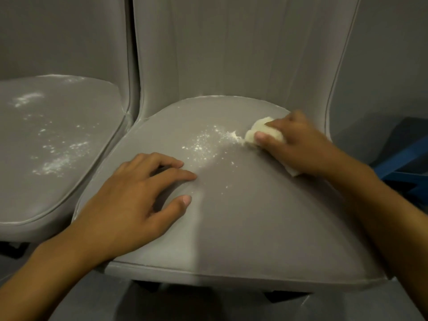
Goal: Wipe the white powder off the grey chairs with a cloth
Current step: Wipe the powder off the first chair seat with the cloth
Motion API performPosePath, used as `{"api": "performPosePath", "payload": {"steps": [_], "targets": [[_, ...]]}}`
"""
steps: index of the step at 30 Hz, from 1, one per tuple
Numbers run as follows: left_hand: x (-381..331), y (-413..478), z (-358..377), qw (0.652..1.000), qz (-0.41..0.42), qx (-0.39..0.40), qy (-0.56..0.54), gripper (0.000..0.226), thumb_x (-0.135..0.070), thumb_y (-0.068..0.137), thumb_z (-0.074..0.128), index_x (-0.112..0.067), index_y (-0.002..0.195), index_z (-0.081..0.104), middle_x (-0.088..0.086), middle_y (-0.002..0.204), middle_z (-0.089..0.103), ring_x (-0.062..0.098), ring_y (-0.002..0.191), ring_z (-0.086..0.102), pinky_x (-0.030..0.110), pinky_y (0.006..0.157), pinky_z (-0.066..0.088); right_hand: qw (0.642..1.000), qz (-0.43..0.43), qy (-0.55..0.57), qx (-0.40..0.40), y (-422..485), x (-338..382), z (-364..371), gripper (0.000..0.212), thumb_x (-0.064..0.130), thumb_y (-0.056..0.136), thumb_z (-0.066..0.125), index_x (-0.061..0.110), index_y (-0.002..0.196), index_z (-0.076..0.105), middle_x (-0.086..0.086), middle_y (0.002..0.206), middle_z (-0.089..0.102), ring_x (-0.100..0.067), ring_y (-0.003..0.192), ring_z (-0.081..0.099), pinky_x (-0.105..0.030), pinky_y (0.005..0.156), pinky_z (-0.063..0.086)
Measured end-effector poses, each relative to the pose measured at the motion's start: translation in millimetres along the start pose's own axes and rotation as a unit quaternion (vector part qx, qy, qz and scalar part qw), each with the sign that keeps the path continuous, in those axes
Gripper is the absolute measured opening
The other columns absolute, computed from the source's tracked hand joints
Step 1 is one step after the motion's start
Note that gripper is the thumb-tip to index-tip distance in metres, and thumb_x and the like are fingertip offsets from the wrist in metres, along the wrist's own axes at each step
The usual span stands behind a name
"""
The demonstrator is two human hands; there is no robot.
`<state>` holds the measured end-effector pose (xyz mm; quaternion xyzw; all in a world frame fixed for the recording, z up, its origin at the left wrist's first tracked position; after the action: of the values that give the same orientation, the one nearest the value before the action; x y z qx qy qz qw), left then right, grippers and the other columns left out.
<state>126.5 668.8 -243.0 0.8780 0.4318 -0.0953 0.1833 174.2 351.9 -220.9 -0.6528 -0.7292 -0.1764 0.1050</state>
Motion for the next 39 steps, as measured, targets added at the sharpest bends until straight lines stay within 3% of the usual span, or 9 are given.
{"api": "performPosePath", "payload": {"steps": [5,8,13,16,18,25,30,37,39], "targets": [[0.1,0.0,0.9,1.000,0.000,-0.010,-0.001,0.044,-0.065,0.095,0.041,-0.048,0.133,0.057,-0.024,0.134,0.048,0.002,0.123,0.046,0.034,0.101,0.043,0.980,-0.084,0.074,0.163,-27.2,44.5,5.1,0.080,0.090,0.080,0.020,0.039,0.131,0.056,0.016,0.118,0.035,-0.001,0.107,0.048,-0.024,0.099,0.039],[-0.5,-0.9,0.8,1.000,-0.003,-0.011,-0.004,0.045,-0.066,0.095,0.040,-0.048,0.133,0.057,-0.025,0.134,0.048,0.001,0.124,0.045,0.034,0.101,0.044,0.969,-0.061,0.113,0.209,-20.9,38.6,-2.5,0.058,0.075,0.087,0.038,0.039,0.128,0.059,0.017,0.119,0.039,0.002,0.108,0.047,-0.024,0.103,0.038],[-0.6,-0.9,0.7,1.000,-0.005,-0.010,-0.006,0.045,-0.067,0.096,0.039,-0.049,0.133,0.057,-0.025,0.134,0.047,0.001,0.124,0.045,0.034,0.101,0.044,0.986,-0.144,0.046,0.067,-1.9,22.4,-4.3,0.027,0.027,0.093,0.067,0.032,0.119,0.066,0.008,0.115,0.061,-0.009,0.104,0.057,-0.029,0.096,0.044],[-0.7,-1.8,0.1,1.000,-0.006,-0.010,-0.006,0.045,-0.066,0.096,0.039,-0.048,0.133,0.057,-0.025,0.134,0.047,0.001,0.124,0.046,0.033,0.100,0.043,0.994,-0.044,0.026,-0.098,17.8,1.7,-4.2,0.029,0.019,0.095,0.062,0.021,0.124,0.066,-0.005,0.120,0.061,-0.025,0.109,0.057,-0.028,0.091,0.038],[-0.9,-1.8,0.2,1.000,-0.006,-0.007,-0.007,0.045,-0.066,0.096,0.039,-0.049,0.132,0.057,-0.025,0.134,0.048,0.001,0.123,0.046,0.033,0.100,0.043,0.996,0.003,-0.038,-0.083,30.0,-8.1,2.8,0.033,0.018,0.098,0.057,0.017,0.131,0.061,-0.014,0.123,0.056,-0.033,0.110,0.055,-0.028,0.089,0.034],[0.3,-0.3,1.2,1.000,-0.008,-0.010,-0.004,0.044,-0.065,0.095,0.040,-0.048,0.131,0.059,-0.025,0.133,0.048,0.000,0.122,0.046,0.031,0.097,0.042,0.959,-0.237,0.096,0.124,-8.3,35.7,12.1,0.030,0.025,0.094,0.066,0.025,0.124,0.069,0.005,0.115,0.056,-0.007,0.104,0.058,-0.015,0.092,0.041],[-0.7,-1.0,0.3,1.000,-0.006,-0.011,-0.008,0.042,-0.063,0.096,0.041,-0.047,0.130,0.059,-0.025,0.132,0.049,0.001,0.122,0.046,0.032,0.098,0.042,0.990,-0.112,-0.054,-0.059,34.6,8.1,6.3,0.033,0.027,0.099,0.057,0.017,0.129,0.066,-0.011,0.116,0.057,-0.028,0.104,0.058,-0.025,0.088,0.036],[0.1,-0.3,0.0,1.000,-0.008,-0.009,-0.009,0.042,-0.064,0.096,0.040,-0.048,0.130,0.059,-0.025,0.131,0.049,0.000,0.122,0.045,0.030,0.096,0.041,0.962,-0.246,0.056,0.107,18.0,43.1,17.6,0.034,0.035,0.090,0.072,0.027,0.123,0.069,0.007,0.113,0.061,-0.007,0.102,0.059,-0.019,0.092,0.041],[-0.2,0.4,0.2,1.000,-0.007,-0.009,-0.010,0.042,-0.064,0.096,0.041,-0.048,0.130,0.059,-0.025,0.131,0.049,0.000,0.122,0.045,0.030,0.097,0.040,0.964,-0.257,0.049,0.056,27.1,38.8,10.2,0.034,0.033,0.089,0.071,0.021,0.121,0.071,0.002,0.110,0.066,-0.011,0.099,0.061,-0.021,0.090,0.044]]}}
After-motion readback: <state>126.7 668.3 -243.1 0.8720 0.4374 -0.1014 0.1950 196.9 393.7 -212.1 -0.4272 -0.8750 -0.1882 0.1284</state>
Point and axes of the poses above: each hand's wrist, its own y-axis towards the middle knuckle, its own z-axis out of the palm, x = y × z, the point moved 2 cm from there along y, towards the middle knuckle
